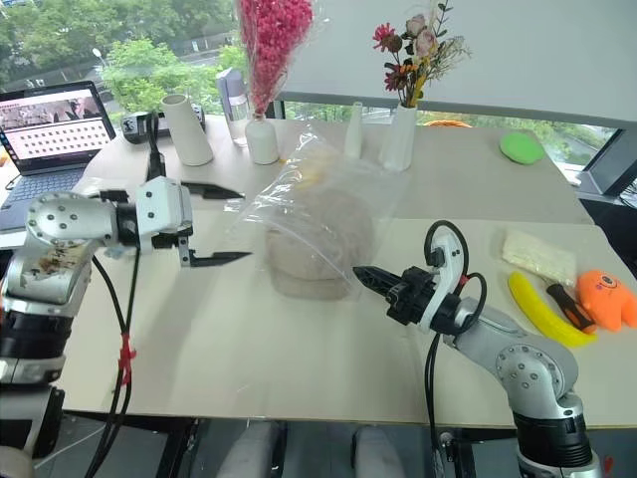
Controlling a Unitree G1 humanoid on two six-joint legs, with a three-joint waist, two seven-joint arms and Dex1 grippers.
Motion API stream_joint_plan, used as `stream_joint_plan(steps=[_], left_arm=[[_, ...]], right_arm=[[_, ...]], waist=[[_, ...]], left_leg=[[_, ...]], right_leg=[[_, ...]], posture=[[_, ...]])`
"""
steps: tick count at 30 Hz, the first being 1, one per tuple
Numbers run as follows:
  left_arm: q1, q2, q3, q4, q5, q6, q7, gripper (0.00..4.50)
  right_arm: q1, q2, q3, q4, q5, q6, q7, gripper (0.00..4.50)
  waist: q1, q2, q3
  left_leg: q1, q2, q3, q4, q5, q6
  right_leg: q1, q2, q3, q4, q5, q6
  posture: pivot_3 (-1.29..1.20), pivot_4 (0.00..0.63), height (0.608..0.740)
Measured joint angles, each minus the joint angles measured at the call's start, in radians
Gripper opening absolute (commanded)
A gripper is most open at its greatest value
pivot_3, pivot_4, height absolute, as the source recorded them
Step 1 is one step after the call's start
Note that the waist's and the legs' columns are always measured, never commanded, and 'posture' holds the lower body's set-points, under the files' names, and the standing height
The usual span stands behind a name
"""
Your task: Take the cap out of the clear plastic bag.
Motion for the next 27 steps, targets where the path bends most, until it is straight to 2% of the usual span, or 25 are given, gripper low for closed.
stream_joint_plan(steps=[2,7,13,16,23,24,26,27], left_arm=[[-0.039,-0.025,-0.041,0.096,0.062,-0.151,0.013,4.49],[-0.081,-0.085,-0.131,0.271,0.147,-0.346,0.020,4.49],[-0.212,-0.188,-0.155,0.444,0.254,-0.438,0.169,4.49],[-0.264,-0.215,-0.166,0.516,0.290,-0.466,0.215,3.78],[-0.362,-0.286,-0.194,0.669,0.329,-0.515,0.277,1.34],[-0.376,-0.295,-0.195,0.688,0.330,-0.516,0.287,0.87],[-0.389,-0.305,-0.197,0.709,0.333,-0.517,0.299,0.23],[-0.390,-0.312,-0.199,0.721,0.334,-0.519,0.306,0.23]], right_arm=[[0.044,-0.031,0.012,-0.037,0.002,0.029,0.006,0.00],[0.085,-0.024,0.033,-0.123,0.029,0.064,-0.023,0.00],[0.133,0.062,0.096,-0.185,0.105,0.091,-0.155,0.00],[0.137,0.062,0.094,-0.187,0.128,0.093,-0.205,0.00],[0.137,0.108,0.109,-0.188,0.090,0.104,-0.419,0.00],[0.131,0.128,0.118,-0.179,0.109,0.113,-0.471,0.00],[0.118,0.166,0.121,-0.148,0.183,0.122,-0.549,0.00],[0.114,0.195,0.120,-0.125,0.254,0.120,-0.598,0.00]], waist=[[0.003,0.000,0.000],[-0.003,0.000,0.000],[-0.006,-0.001,0.000],[-0.007,-0.001,0.000],[-0.007,-0.001,0.000],[-0.009,-0.001,0.000],[-0.011,-0.001,0.000],[-0.010,-0.001,0.000]], left_leg=[[0.000,0.000,0.000,0.000,0.000,0.000],[-0.001,0.000,0.000,0.001,0.000,0.000],[-0.001,0.000,-0.001,0.002,0.000,0.000],[-0.001,-0.001,-0.001,0.002,0.000,0.000],[-0.001,-0.001,-0.001,0.002,0.000,0.000],[-0.001,-0.001,-0.001,0.002,0.000,0.000],[-0.001,-0.001,-0.001,0.002,0.000,0.000],[-0.001,0.000,-0.001,0.002,0.000,0.000]], right_leg=[[0.000,0.000,0.000,0.000,0.000,0.001],[0.000,0.000,0.000,0.001,-0.001,0.005],[0.000,0.000,0.000,0.001,-0.002,0.008],[0.000,0.000,0.000,0.001,-0.002,0.009],[0.000,0.000,0.000,0.001,-0.002,0.009],[0.000,0.000,0.000,0.001,-0.002,0.009],[0.000,0.000,0.000,0.002,-0.002,0.009],[0.000,0.000,0.000,0.002,-0.002,0.009]], posture=[[0.00,0.150,0.740],[0.00,0.150,0.740],[0.00,0.150,0.740],[0.00,0.150,0.740],[0.00,0.150,0.740],[0.00,0.150,0.740],[0.00,0.150,0.740],[0.00,0.150,0.740]])
